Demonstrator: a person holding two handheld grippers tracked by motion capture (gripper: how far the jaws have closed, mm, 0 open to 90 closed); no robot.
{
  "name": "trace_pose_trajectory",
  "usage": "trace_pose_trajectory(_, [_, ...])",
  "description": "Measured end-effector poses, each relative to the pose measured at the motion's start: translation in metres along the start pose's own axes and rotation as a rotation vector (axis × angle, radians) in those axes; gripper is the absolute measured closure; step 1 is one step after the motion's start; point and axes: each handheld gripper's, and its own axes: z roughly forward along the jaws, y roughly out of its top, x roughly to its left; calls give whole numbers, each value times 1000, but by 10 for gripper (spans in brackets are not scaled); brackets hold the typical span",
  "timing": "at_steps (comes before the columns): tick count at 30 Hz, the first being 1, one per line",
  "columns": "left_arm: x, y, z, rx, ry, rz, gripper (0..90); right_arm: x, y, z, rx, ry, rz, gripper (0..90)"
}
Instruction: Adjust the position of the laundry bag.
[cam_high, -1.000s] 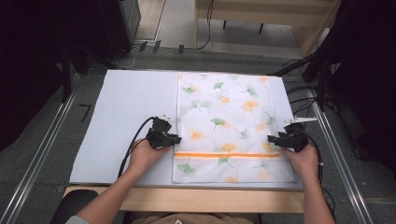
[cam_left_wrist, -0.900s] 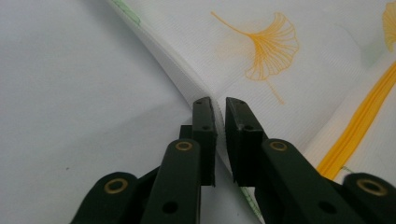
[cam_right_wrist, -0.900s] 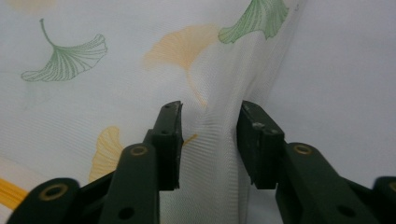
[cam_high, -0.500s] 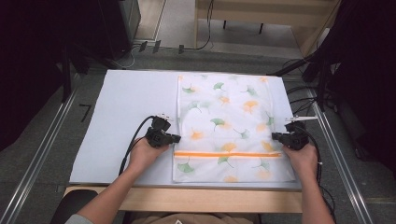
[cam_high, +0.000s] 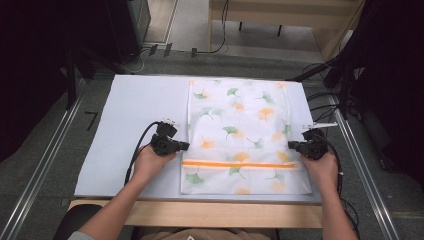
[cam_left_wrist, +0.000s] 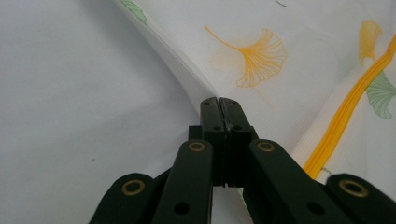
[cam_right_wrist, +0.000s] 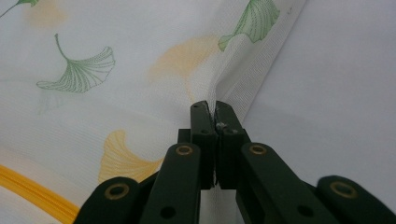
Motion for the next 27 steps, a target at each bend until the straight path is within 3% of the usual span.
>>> trace_pose_trajectory(10, [18, -7, -20, -7, 18, -32, 900, 17, 12, 8, 19, 47, -35, 900])
trace_pose_trajectory(15, [32, -15, -36, -17, 20, -73, 900, 36, 20, 15, 47, 62, -98, 900])
trace_pose_trajectory(22, [46, -23, -54, -29, 32, -106, 900, 55, 29, 24, 68, 99, -135, 898])
trace_pose_trajectory(27, [59, -30, -69, -31, 66, -119, 900, 72, 37, 29, 62, 148, -155, 898])
